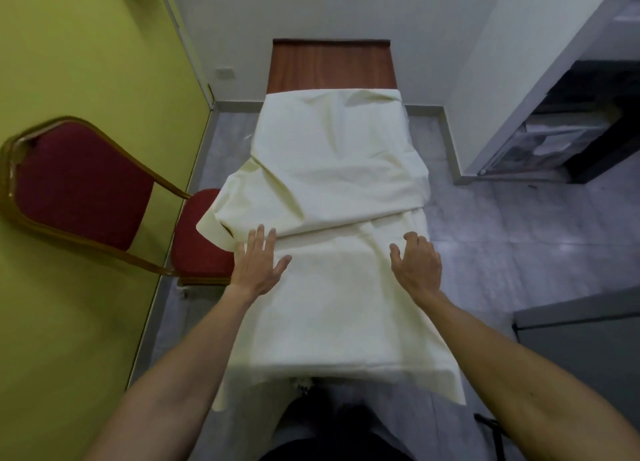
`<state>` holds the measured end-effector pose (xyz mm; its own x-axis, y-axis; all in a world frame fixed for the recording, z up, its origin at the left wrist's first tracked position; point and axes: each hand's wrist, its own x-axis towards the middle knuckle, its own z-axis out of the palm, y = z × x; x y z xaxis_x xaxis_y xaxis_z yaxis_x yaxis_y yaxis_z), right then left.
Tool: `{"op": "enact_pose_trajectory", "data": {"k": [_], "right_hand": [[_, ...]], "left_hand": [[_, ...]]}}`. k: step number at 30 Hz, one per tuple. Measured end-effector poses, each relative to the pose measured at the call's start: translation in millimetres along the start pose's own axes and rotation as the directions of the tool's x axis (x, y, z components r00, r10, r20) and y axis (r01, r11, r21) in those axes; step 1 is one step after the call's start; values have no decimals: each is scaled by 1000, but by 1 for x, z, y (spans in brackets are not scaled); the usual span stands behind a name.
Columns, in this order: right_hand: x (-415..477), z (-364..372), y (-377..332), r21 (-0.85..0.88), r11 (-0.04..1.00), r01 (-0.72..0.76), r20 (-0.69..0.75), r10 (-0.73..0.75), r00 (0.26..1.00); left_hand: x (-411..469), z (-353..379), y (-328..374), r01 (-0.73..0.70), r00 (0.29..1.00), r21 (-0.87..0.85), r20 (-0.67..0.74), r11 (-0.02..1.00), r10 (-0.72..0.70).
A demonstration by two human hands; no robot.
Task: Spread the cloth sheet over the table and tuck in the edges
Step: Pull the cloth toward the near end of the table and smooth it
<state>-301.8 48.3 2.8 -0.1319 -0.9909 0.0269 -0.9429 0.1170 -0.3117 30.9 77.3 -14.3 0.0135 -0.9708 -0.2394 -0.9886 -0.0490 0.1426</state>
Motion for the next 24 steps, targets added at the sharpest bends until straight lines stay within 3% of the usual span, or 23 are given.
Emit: {"op": "enact_pose_trajectory", "data": {"k": [10, 24], "right_hand": [[46, -12, -24, 30, 997, -70, 9, 70, 998], [117, -4, -37, 44, 979, 198, 215, -203, 955]], "left_hand": [[54, -36, -18, -83, 997, 63, 3, 995, 83], [108, -46, 18, -155, 988, 23, 3, 988, 155]]}}
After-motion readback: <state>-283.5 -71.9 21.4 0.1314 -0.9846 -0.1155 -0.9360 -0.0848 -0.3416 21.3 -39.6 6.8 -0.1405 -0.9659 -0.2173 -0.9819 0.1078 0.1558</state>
